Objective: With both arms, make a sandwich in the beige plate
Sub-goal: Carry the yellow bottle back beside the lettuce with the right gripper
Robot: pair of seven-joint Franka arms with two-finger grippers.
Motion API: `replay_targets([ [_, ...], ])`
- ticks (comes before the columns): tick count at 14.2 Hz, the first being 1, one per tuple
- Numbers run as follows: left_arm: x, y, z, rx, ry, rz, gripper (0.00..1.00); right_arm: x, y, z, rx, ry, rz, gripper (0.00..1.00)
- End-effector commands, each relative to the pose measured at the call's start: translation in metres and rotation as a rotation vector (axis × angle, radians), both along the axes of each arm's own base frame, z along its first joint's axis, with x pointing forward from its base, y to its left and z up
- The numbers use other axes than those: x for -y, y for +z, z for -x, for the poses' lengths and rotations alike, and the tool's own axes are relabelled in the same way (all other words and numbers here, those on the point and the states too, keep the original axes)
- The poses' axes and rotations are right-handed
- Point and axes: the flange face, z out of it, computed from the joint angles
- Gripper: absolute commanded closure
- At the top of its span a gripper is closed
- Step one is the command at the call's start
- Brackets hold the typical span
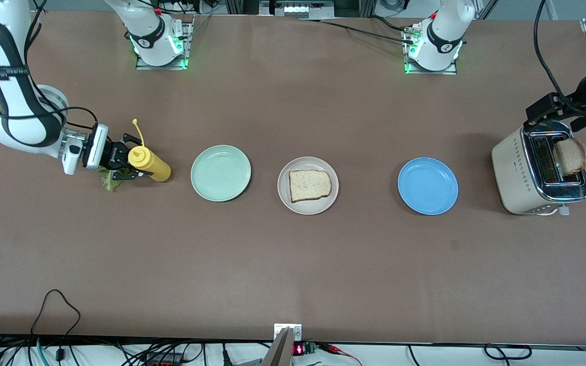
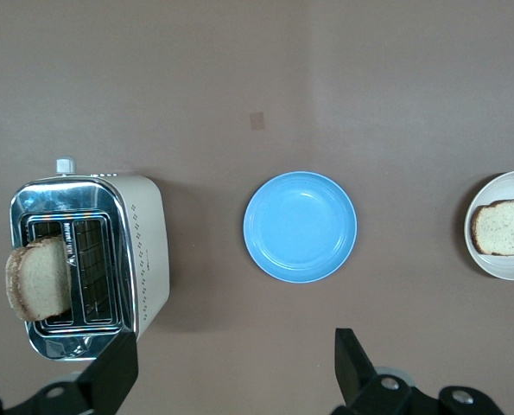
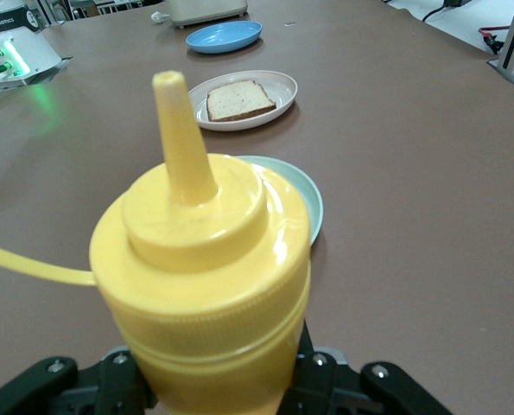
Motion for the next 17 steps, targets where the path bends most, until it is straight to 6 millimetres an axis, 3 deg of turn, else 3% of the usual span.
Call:
replay_targets([
  [1,0.005,-0.004,0.004,-0.009,-0.016,-0.002,0.0,0.002,-0.02,0.003,0.017,-0.008,-0.064,1.0],
  [3,0.002,-0.01,0.006,-0.012,-0.011,-0.003,0.0,0.001,-0.029,0.005,0.021,-0.013,-0.079,1.0],
  [4,0.001,-0.011,0.006,-0.007,-0.011,-0.003,0.0,0.001,-0.029,0.005,0.021,-0.014,-0.08,0.96],
  [5,0.001,-0.012,0.006,-0.01,-0.011,-0.003,0.0,0.001,-0.028,0.004,0.023,-0.015,-0.079,0.85],
  [6,0.001,-0.015,0.006,-0.016,-0.011,-0.003,0.0,0.002,-0.028,0.004,0.022,-0.015,-0.076,0.67],
  [7,0.001,-0.018,0.005,-0.019,-0.011,-0.003,0.0,0.002,-0.028,0.004,0.019,-0.017,-0.076,0.38],
  [9,0.007,-0.021,0.006,-0.027,-0.022,-0.003,0.0,0.002,-0.027,0.003,0.019,-0.017,-0.078,0.0],
  [17,0.003,-0.019,0.005,-0.02,-0.012,-0.003,0.0,0.012,-0.023,0.002,0.031,-0.036,-0.074,0.0],
])
